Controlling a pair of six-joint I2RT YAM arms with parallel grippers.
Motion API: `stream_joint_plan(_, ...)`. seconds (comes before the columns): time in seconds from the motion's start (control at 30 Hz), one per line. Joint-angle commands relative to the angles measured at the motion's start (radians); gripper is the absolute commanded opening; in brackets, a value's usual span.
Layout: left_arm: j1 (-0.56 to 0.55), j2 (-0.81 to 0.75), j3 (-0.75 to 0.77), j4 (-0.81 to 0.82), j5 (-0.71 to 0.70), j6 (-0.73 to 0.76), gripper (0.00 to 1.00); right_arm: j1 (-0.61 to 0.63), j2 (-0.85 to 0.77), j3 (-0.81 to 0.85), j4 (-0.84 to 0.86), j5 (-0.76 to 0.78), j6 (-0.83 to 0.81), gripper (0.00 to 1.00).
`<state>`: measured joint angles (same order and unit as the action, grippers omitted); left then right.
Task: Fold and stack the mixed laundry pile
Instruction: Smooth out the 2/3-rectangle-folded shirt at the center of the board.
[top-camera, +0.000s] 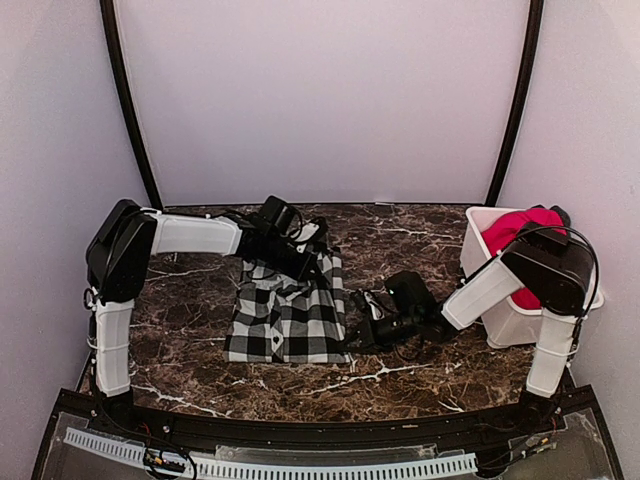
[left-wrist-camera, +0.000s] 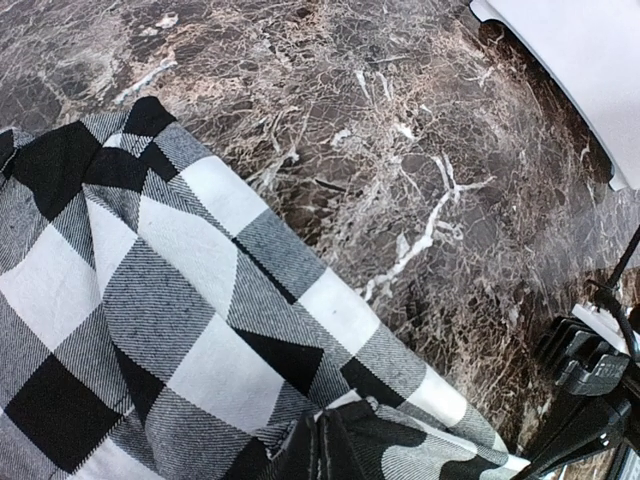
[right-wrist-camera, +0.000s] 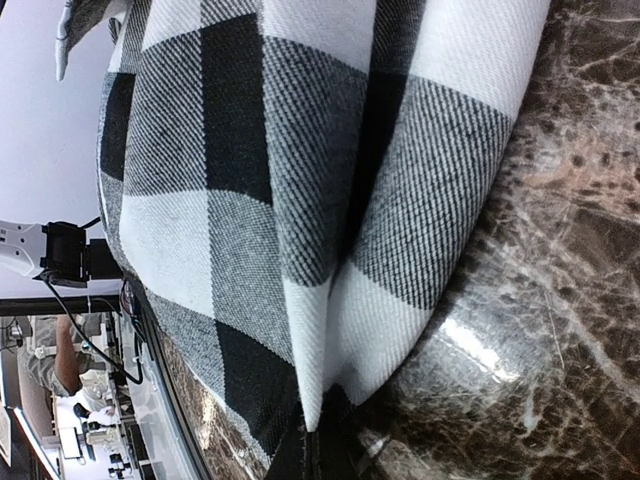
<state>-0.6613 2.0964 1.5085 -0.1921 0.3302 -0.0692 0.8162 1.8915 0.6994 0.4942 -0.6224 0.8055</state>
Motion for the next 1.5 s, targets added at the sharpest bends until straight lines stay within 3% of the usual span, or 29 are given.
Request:
stream_joint_plan(0.0,0.033,0.002,-0.005,0.116,0.011,-0.056,0.00,0.012,0.028,-0.008,-0.061,-0.003,-0.008,0.00)
stream_joint_plan(0.13,0.039,0.042,0.030,0.103,0.009,-0.055,0.01,0.010,0.016,0.025,-0.104,0.016,-0.024,0.00)
stream_joint_plan(0.2,0.046,0.051,0.049,0.097,0.009,-0.059,0.06,0.004,0.014,0.051,-0.133,0.025,-0.040,0.00)
stream_joint_plan(0.33,0.070,0.030,0.096,0.040,-0.013,-0.084,0.32,-0.022,0.001,0.063,-0.170,0.031,-0.045,0.00)
stream_joint_plan(0.47,0.118,-0.106,0.000,0.076,-0.043,-0.146,0.48,-0.029,-0.056,0.035,-0.200,0.047,-0.050,0.01)
stream_joint_plan(0.57,0.146,-0.229,-0.107,0.135,-0.037,-0.179,0.53,-0.034,-0.111,0.031,-0.267,0.081,-0.081,0.03)
stream_joint_plan(0.77,0.124,-0.490,-0.353,0.179,0.119,-0.183,0.50,-0.040,-0.136,0.039,-0.311,0.087,-0.117,0.03)
stream_joint_plan(0.93,-0.012,-0.574,-0.487,0.134,0.129,-0.151,0.43,-0.040,-0.106,0.029,-0.276,0.071,-0.100,0.01)
stream_joint_plan(1.03,-0.061,-0.563,-0.525,0.116,0.141,-0.156,0.40,-0.040,-0.102,0.023,-0.263,0.069,-0.095,0.00)
stream_joint_plan(1.27,-0.065,-0.461,-0.588,0.279,0.242,-0.221,0.35,-0.040,-0.070,0.013,-0.232,0.051,-0.081,0.00)
stream_joint_plan(1.47,-0.057,-0.308,-0.493,0.286,0.149,-0.201,0.35,-0.040,-0.053,0.009,-0.222,0.047,-0.081,0.00)
